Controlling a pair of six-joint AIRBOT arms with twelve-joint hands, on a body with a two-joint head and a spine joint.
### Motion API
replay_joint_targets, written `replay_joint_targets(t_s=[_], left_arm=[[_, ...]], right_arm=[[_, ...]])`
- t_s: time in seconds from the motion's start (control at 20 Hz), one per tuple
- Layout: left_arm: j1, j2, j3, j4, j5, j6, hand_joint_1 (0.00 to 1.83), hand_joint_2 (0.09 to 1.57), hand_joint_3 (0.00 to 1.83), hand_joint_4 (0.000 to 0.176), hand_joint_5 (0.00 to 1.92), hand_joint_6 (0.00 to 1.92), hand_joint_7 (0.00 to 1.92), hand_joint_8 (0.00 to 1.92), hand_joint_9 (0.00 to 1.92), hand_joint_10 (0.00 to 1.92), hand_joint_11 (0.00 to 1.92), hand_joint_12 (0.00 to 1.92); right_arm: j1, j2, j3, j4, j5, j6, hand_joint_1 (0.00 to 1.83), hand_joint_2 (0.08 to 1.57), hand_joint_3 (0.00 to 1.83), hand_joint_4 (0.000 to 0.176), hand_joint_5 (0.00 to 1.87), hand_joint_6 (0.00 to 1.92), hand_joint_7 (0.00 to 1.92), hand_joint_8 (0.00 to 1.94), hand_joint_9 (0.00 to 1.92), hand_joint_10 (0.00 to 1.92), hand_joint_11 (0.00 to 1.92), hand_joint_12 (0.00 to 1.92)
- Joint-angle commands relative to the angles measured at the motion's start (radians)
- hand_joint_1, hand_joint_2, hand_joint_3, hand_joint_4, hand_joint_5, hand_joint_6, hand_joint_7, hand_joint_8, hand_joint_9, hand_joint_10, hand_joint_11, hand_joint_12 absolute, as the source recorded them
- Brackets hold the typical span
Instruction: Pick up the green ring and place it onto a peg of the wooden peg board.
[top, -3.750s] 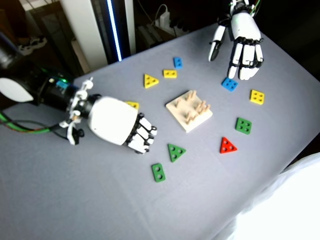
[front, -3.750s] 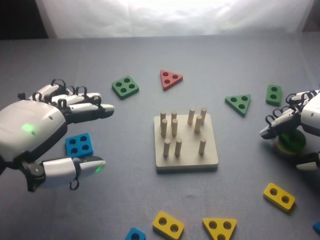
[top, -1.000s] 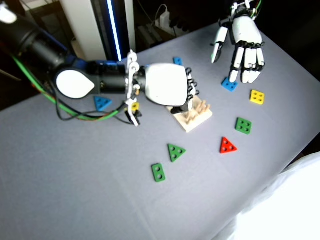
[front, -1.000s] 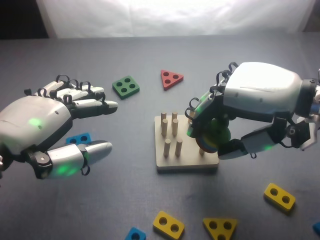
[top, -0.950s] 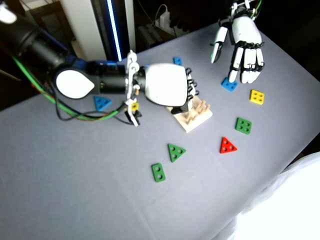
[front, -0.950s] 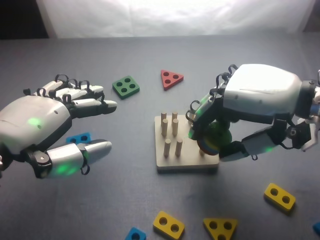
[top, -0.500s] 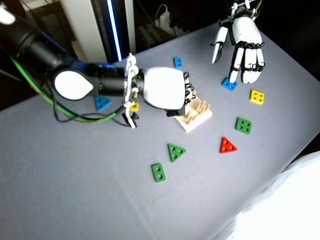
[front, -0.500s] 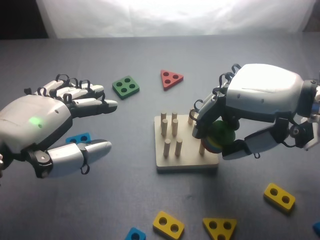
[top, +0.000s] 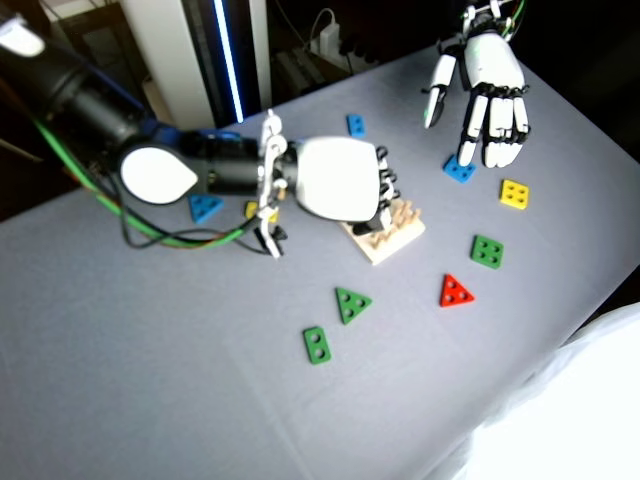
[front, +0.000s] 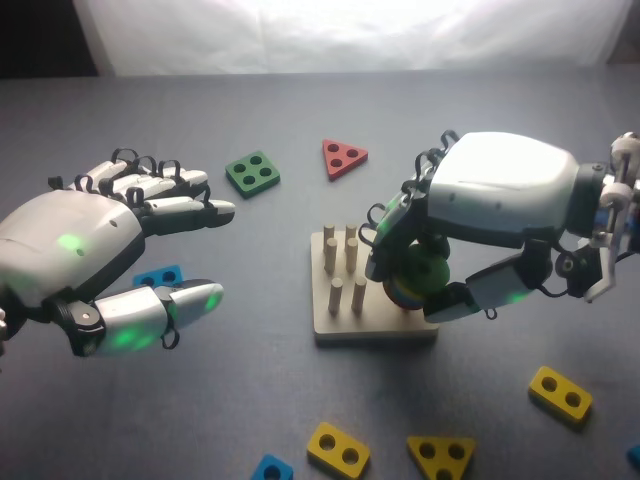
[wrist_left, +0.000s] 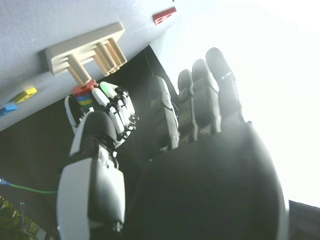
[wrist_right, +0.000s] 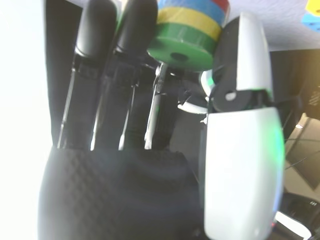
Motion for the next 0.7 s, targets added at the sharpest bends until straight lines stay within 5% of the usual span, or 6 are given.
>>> replay_joint_targets(t_s=[0.0, 0.15, 0.25, 0.4, 0.55, 0.65], left_arm=[[-0.017, -0.004, 0.002, 0.014, -0.117, -0.004, 0.39, 1.26, 0.00, 0.085, 0.48, 0.00, 0.25, 0.00, 0.21, 0.00, 0.00, 0.80], [-0.017, -0.004, 0.002, 0.014, -0.117, -0.004, 0.37, 1.25, 0.00, 0.092, 0.48, 0.00, 0.26, 0.00, 0.22, 0.00, 0.00, 0.82], [-0.017, -0.005, 0.002, 0.015, -0.117, -0.004, 0.34, 1.26, 0.00, 0.093, 0.48, 0.00, 0.26, 0.00, 0.22, 0.00, 0.00, 0.80], [-0.017, -0.005, 0.003, 0.014, -0.115, -0.006, 0.33, 1.26, 0.00, 0.099, 0.46, 0.00, 0.25, 0.00, 0.21, 0.00, 0.00, 0.75], [-0.017, -0.007, 0.003, 0.014, -0.115, -0.009, 0.36, 1.26, 0.00, 0.089, 0.48, 0.00, 0.27, 0.00, 0.23, 0.01, 0.00, 0.74], [-0.017, -0.008, 0.004, 0.014, -0.115, -0.010, 0.37, 1.26, 0.00, 0.083, 0.48, 0.00, 0.26, 0.00, 0.22, 0.00, 0.00, 0.74]], right_arm=[[0.021, -0.005, 0.005, 0.033, 0.096, 0.003, 1.29, 1.05, 0.00, 0.000, 1.21, 0.37, 1.11, 1.00, 1.12, 0.87, 0.91, 1.33], [0.023, -0.010, 0.006, 0.020, 0.088, 0.003, 1.29, 1.02, 0.00, 0.000, 1.25, 0.33, 1.24, 0.74, 1.22, 0.71, 0.96, 1.26], [0.023, -0.010, 0.006, 0.020, 0.081, 0.003, 1.29, 1.05, 0.01, 0.000, 1.27, 0.19, 1.09, 1.07, 1.13, 1.11, 0.96, 1.49], [0.023, -0.008, 0.006, 0.019, 0.070, 0.003, 1.27, 1.03, 0.00, 0.000, 1.19, 0.53, 1.22, 0.69, 1.23, 0.56, 0.99, 1.15], [0.022, -0.008, 0.005, 0.013, 0.070, 0.003, 1.24, 1.13, 0.01, 0.000, 0.93, 0.86, 0.99, 1.17, 1.02, 0.62, 0.77, 1.32], [0.022, -0.008, 0.005, 0.013, 0.070, 0.003, 1.02, 1.00, 0.00, 0.000, 0.73, 0.10, 0.67, 0.18, 0.84, 0.27, 0.62, 1.03]])
